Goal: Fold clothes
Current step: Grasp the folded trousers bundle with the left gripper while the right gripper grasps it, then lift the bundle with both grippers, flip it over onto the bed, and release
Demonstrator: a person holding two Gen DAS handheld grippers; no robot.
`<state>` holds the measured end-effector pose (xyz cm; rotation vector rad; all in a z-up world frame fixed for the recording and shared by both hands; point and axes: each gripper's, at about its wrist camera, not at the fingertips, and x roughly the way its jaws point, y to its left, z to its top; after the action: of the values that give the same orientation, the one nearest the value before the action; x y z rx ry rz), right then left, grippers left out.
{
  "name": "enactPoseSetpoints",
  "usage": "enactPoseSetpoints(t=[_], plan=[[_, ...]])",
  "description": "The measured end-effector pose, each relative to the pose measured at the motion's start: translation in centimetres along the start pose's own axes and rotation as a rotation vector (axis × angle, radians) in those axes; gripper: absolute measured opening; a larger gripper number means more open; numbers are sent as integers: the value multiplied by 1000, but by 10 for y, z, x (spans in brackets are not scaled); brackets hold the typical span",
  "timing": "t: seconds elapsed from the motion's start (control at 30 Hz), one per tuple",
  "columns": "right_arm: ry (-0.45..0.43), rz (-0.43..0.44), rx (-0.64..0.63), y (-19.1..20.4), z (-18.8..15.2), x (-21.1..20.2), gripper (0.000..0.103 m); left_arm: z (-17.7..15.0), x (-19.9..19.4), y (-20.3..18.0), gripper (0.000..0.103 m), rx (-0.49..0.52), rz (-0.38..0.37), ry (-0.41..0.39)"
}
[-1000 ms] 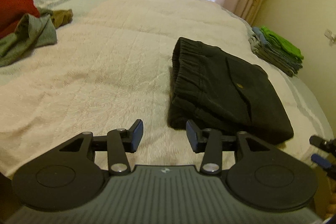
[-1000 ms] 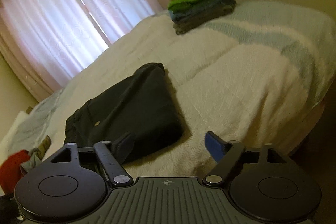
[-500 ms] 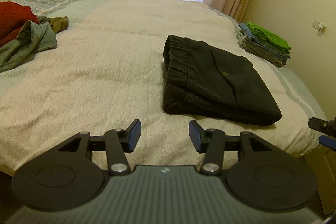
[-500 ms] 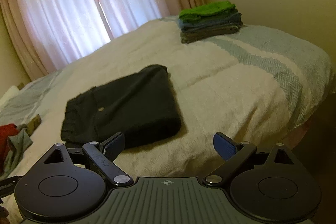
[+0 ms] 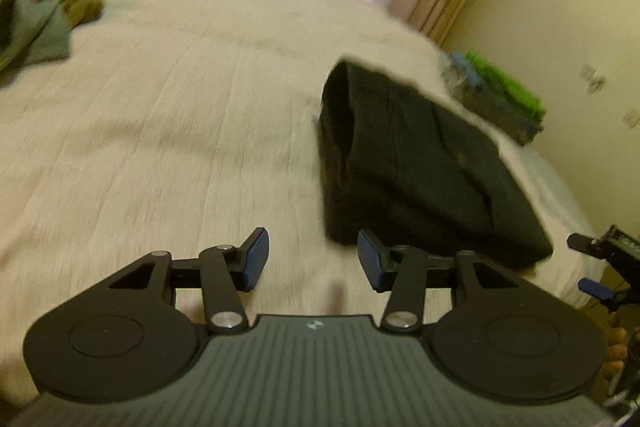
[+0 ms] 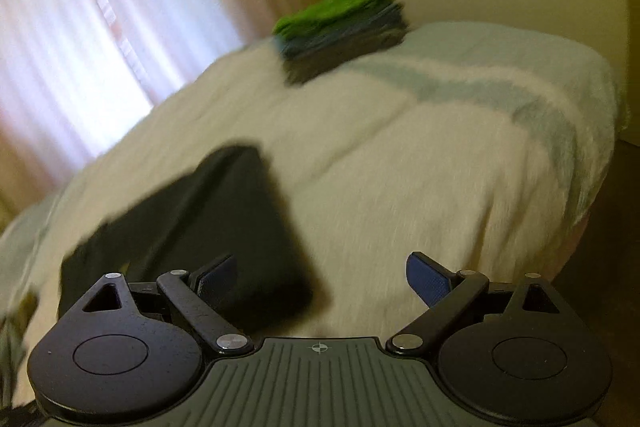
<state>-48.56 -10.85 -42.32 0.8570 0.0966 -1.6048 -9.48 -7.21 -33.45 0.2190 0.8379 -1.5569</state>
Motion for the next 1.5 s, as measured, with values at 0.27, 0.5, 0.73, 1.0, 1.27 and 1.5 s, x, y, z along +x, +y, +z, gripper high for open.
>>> enactPoseSetpoints(t=[0.27,0.5,0.73,1.0,1.27,1.5], plan=[[51,-82,126,9,36,66,93,122,74,-11,35,159,-131,83],[225,-224,308,4,69,44,93,199,117,-84,36,338,-160,323],[292,-249,600,-5,60,-5,93,222,167,-130,38,503,-232,554],[222,-200,990,17,2,-22,63,234,227,-120,38,568,-345,675],[124,-61,1196,63,-46,-6,47,238,254,-94,40,562,-442,785],[27,-15,1214,69,-58,5,34,231,283,-76,44,473,-494,903]])
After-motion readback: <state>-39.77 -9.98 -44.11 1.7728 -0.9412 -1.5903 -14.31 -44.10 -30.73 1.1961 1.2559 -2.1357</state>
